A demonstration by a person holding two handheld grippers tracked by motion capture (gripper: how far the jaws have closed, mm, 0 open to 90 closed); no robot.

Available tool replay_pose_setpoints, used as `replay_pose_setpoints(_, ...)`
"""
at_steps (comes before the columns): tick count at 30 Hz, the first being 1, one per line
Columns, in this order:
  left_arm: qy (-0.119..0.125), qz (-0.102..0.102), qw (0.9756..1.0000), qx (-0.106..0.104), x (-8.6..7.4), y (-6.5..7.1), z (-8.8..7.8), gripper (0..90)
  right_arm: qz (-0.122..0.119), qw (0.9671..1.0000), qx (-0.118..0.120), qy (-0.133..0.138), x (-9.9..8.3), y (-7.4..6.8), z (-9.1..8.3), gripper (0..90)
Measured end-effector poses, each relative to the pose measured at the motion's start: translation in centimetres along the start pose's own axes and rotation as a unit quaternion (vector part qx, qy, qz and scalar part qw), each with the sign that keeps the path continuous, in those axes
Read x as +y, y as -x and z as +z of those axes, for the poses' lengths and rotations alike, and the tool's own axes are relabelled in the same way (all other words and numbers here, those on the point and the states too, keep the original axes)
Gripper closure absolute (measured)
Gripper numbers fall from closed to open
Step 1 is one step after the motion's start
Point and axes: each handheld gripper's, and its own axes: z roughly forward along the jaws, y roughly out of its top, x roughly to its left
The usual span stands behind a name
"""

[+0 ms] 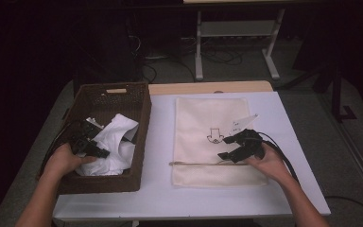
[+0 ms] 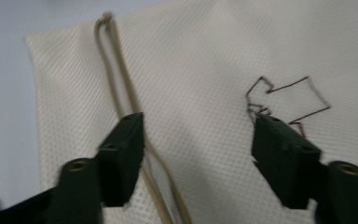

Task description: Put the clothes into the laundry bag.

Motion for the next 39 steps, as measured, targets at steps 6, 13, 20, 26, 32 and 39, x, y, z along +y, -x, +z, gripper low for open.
replay_pose_setpoints(6,0.005,0.004,1.0000,-0.002,-0.1,0.1,-0.1,56.7,-0.027,0.9984,0.016,-0.048,-0.7,0.2,0.6,54.0)
replay_pose_setpoints(13,0.009,-0.001,0.9999,-0.005,-0.2,0.0,-0.1,60.3,-0.049,0.9960,0.026,-0.071,-1.2,0.4,0.8,65.9)
replay_pose_setpoints(20,0.017,-0.005,0.9998,-0.011,-0.4,-0.1,-0.1,58.3,-0.059,0.9934,0.047,-0.086,-1.3,0.1,2.5,56.0)
replay_pose_setpoints(26,0.018,-0.014,0.9996,-0.015,-0.4,-0.4,-0.1,57.5,-0.068,0.9936,0.034,-0.083,-1.2,0.0,3.1,76.4)
replay_pose_setpoints(32,0.022,-0.017,0.9995,-0.013,-0.4,-0.3,-0.1,59.0,-0.064,0.9933,0.032,-0.091,-0.7,0.2,3.2,86.9)
replay_pose_setpoints(39,0.029,-0.035,0.9989,-0.014,-0.4,-0.4,-0.8,64.1,-0.035,0.9968,0.043,-0.057,-0.1,0.6,1.5,87.0)
